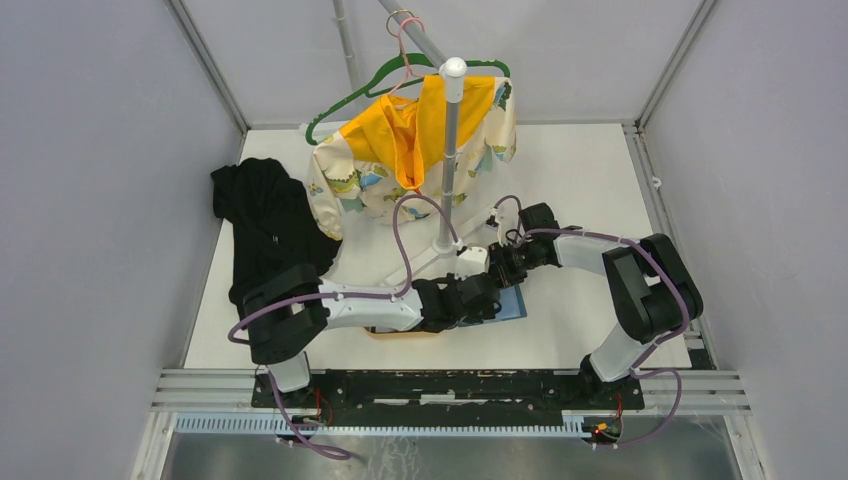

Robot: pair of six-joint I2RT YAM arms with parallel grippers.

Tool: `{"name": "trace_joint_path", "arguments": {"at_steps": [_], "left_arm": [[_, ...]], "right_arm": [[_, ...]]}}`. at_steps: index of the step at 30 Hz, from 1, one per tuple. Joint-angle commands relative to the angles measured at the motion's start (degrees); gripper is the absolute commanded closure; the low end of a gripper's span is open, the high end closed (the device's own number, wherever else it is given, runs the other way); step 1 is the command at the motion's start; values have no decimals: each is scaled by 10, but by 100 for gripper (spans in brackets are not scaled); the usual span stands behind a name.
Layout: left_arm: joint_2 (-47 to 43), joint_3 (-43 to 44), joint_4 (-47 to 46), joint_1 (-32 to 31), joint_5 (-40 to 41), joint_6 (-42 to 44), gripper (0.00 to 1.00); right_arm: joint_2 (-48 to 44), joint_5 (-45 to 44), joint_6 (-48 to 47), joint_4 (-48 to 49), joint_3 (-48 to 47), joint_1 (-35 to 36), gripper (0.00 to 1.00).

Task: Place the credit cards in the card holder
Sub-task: Insert the credit card into the storage box.

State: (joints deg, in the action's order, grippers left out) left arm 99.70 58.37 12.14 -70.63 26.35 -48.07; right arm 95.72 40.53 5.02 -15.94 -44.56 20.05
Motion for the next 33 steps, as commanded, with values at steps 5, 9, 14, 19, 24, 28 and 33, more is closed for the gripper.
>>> {"name": "trace_joint_path", "arguments": {"at_steps": [5,9,14,19,24,28,33], "left_arm": [[6,69,-56,-40,-18,37,79],[49,108,-48,-41,21,25,89],[96,155,-23,-42,65,19,91],[127,173,-13,-42,96,6,92],[149,184,-5,-42,129,-5,92],[171,206,16,-41,144,-12,91],[179,213,57,-41,176,-55,85]], "right_arm": [[22,-44,-30,-22,3,6,80],[23,-46,-32,-23,3,5,80],[24,-45,-33,-24,2,4,80],[25,-45,-33,-25,2,4,80],[25,-43,-34,-25,2,4,80],[26,-42,-34,-25,2,4,79],[25,-41,-35,-24,2,4,77]]}}
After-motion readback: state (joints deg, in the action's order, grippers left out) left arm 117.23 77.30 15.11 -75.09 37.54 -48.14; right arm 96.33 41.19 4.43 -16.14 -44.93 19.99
